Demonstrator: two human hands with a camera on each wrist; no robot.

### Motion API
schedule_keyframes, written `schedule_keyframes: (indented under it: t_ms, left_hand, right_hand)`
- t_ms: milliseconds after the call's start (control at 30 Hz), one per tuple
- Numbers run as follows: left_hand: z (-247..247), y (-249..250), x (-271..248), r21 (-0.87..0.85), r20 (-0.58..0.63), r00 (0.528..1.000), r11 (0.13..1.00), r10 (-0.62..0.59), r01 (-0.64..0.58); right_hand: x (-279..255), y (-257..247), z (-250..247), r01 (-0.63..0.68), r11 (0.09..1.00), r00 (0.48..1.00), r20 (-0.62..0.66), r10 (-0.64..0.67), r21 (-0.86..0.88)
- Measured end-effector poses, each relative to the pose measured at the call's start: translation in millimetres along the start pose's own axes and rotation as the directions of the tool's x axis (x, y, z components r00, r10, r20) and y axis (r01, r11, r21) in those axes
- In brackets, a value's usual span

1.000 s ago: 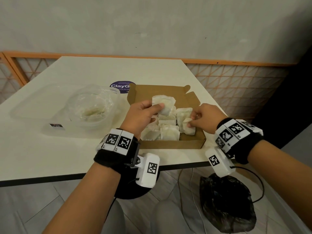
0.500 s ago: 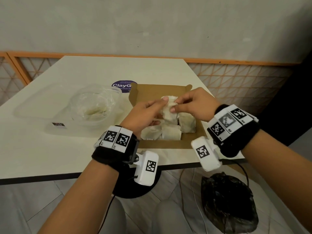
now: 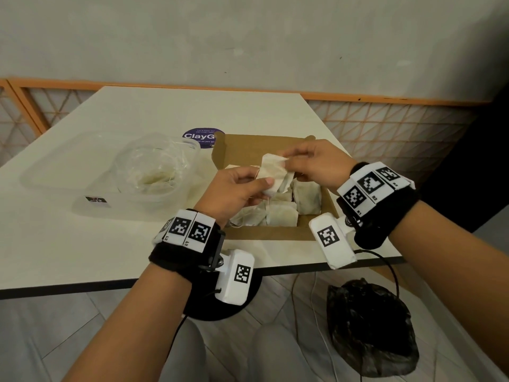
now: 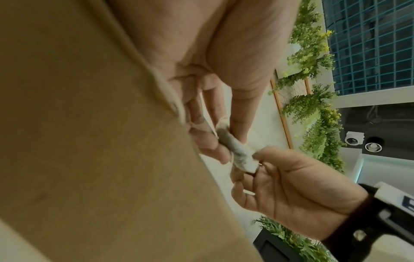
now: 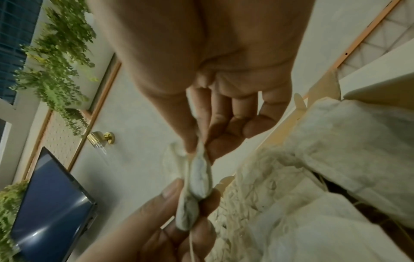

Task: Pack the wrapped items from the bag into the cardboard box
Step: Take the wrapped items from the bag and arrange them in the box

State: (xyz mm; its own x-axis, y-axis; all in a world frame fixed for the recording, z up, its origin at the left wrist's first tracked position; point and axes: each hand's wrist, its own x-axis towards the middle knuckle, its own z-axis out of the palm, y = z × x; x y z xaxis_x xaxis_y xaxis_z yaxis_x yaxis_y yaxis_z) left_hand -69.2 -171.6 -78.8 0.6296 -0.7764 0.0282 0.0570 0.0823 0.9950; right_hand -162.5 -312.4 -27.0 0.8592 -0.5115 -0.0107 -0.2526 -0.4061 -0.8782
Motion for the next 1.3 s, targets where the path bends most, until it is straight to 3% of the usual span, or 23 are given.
schedule_keyframes:
  t_ms: [133, 200, 267, 400, 500, 733, 833, 900, 1033, 1100, 1200, 1300]
  left_hand:
    - [-1, -3, 4, -0.049, -0.087, 0.996, 0.999, -0.022, 0.018]
    - [-2, -5, 5, -0.096, -0.132, 0.991, 0.995, -0.026, 0.014]
    - [-4, -5, 6, -0.124, -0.16, 0.987, 0.992, -0.026, 0.006]
    - [-5, -6, 7, -0.133, -0.152, 0.988, 0.991, -0.027, 0.007]
    - [-4, -7, 7, -0.125, -0.17, 0.985, 0.992, -0.025, 0.004]
    - [-5, -5, 2, -0.098, -0.232, 0.972, 0.993, 0.041, -0.065]
    - [-9, -4, -1, -0.118, -0.306, 0.948, 0.985, 0.084, -0.125]
    - [-13, -4, -2, -0.154, -0.368, 0.925, 0.975, 0.092, -0.159]
    - [-17, -5, -2, -0.204, -0.397, 0.915, 0.966, 0.065, -0.157]
    - [-16, -5, -2, -0.2, -0.386, 0.92, 0.968, 0.063, -0.15]
    - [-16, -4, -3, -0.222, -0.387, 0.921, 0.964, 0.052, -0.147]
    - [-16, -2, -5, -0.251, -0.37, 0.928, 0.958, 0.035, -0.136]
  right_hand:
    - [1, 5, -19, -0.061, 0.998, 0.994, -0.086, 0.061, 0.0]
    - [-7, 5, -33, -0.051, 0.984, 0.994, -0.103, 0.034, -0.173]
    - [-17, 7, -43, -0.047, 0.915, 0.999, -0.019, 0.043, -0.4]
    - [-22, 17, -44, -0.066, 0.778, 0.963, 0.165, 0.214, -0.625]
    - [-9, 30, -39, -0.07, 0.759, 0.961, 0.159, 0.224, -0.647]
    - [13, 45, -34, -0.129, 0.778, 0.986, 0.005, 0.167, -0.615]
    - [10, 37, -33, -0.115, 0.777, 0.992, -0.112, 0.058, -0.619]
    - [3, 24, -24, -0.048, 0.834, 0.987, -0.157, -0.046, -0.55]
    - [-13, 5, 19, 0.05, 0.882, 0.995, 0.1, -0.003, -0.468]
    - [-12, 5, 36, 0.069, 0.871, 0.99, 0.139, -0.001, -0.486]
    - [-7, 3, 52, 0.156, 0.834, 0.984, 0.159, -0.083, -0.529]
    - [-6, -2, 62, 0.272, 0.73, 0.953, 0.279, -0.115, -0.627]
